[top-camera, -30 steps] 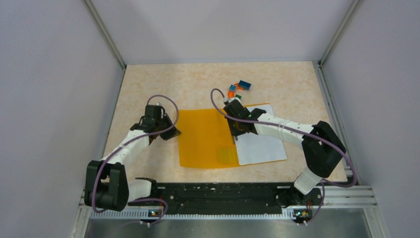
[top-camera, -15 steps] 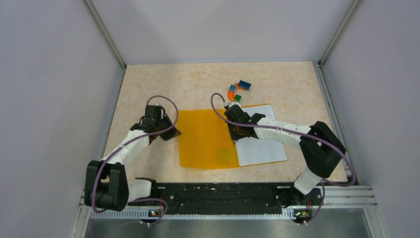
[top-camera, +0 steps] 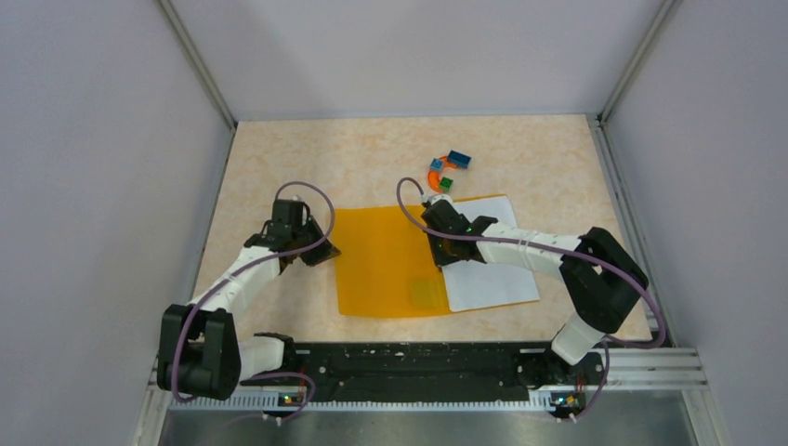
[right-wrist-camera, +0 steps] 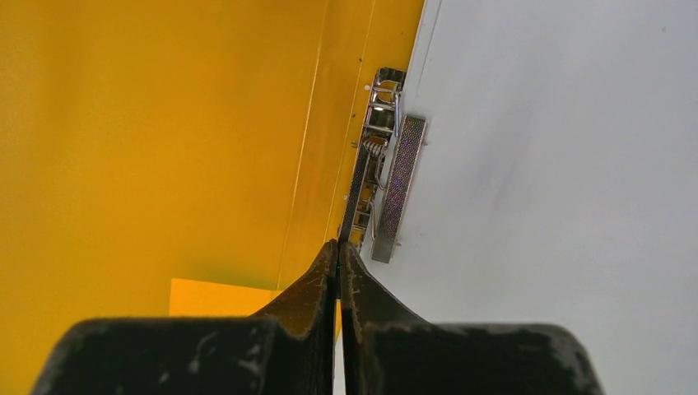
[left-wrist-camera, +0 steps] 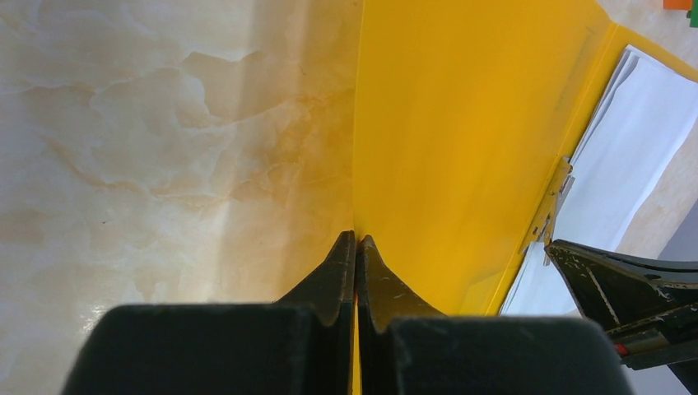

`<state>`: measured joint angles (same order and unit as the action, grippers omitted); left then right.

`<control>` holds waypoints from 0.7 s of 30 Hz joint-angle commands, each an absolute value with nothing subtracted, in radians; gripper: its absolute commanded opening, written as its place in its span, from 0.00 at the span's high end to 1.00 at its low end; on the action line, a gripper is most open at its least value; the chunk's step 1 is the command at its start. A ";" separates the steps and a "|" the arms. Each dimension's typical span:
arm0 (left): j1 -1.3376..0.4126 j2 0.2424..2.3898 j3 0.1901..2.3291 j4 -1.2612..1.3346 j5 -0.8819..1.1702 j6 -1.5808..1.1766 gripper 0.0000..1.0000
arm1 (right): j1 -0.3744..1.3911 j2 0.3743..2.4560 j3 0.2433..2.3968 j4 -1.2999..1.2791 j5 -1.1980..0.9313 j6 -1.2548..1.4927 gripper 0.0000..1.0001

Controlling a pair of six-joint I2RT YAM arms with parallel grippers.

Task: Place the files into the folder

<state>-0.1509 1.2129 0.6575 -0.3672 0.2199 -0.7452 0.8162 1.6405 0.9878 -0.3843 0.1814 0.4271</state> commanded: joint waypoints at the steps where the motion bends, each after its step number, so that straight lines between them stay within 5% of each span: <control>1: -0.147 1.182 0.647 -0.364 0.153 -0.748 1.00 | 0.824 1.692 0.934 -0.520 0.198 0.417 1.00; 21: -0.146 1.205 0.660 -0.364 0.139 -0.755 1.00 | 0.790 1.809 0.928 -0.489 0.136 0.397 1.00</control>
<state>-0.1535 1.2011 0.6506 -0.3702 0.2089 -0.7650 0.8028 1.6852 0.9932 -0.3809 0.1596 0.4191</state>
